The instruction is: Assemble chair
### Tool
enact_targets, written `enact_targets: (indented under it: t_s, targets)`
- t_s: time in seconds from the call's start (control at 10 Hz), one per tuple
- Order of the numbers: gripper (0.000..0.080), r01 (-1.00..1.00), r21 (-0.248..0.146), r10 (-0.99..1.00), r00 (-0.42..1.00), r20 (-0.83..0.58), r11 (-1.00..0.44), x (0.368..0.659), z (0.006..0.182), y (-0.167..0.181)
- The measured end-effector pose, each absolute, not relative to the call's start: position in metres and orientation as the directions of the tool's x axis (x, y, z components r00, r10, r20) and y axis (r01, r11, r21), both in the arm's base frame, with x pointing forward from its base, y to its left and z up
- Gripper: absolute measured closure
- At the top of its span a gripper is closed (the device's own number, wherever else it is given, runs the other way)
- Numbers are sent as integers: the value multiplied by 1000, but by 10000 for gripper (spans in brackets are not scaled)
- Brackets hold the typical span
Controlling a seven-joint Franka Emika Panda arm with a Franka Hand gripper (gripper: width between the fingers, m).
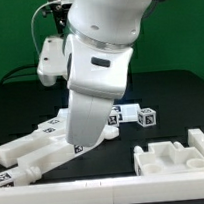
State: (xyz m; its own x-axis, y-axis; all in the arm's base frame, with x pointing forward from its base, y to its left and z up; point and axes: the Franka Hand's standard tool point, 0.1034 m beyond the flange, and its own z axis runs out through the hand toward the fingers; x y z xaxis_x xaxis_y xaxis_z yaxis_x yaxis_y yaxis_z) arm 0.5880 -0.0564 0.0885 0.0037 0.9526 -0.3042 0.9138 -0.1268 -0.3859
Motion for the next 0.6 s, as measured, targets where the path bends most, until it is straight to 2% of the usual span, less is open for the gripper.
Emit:
enact_targets:
  t_s: [0.3, 0.6]
  targets:
    - [150, 895, -331, 918, 175, -355, -298, 588, 88, -56]
    - [150, 740, -230, 752, 512, -415, -632, 585, 89, -86]
